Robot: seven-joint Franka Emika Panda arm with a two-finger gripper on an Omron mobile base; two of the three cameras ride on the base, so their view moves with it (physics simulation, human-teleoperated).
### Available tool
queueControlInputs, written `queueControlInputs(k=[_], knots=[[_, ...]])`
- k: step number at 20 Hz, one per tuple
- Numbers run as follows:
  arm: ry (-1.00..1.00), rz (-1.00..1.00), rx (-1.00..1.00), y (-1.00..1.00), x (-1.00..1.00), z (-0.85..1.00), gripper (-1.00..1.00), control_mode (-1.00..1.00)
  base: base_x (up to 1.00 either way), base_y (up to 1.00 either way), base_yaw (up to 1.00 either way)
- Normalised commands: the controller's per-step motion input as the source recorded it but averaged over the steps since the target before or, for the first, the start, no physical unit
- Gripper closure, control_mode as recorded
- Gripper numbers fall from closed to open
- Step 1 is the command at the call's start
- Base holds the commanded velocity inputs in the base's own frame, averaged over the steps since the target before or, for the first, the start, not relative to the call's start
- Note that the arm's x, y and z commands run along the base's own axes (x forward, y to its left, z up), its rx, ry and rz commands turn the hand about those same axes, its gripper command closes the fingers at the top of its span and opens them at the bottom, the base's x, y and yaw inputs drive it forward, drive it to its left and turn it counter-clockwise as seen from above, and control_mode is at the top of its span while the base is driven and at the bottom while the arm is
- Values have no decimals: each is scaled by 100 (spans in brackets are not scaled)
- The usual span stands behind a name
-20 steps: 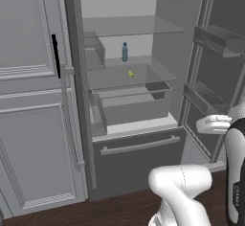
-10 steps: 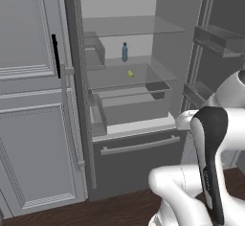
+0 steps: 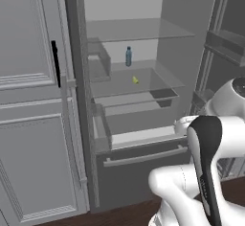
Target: Grab a lemon wedge from the fridge and one ice cube from the ice bowl, and put them in the glass of lemonade.
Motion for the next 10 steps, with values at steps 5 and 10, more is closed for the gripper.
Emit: queueControlInputs(k=[5,10], knots=[[0,0,0,0,0,0,-100,100,100,-9,2],[0,0,0,0,0,0,-100,100,97,-22,4]])
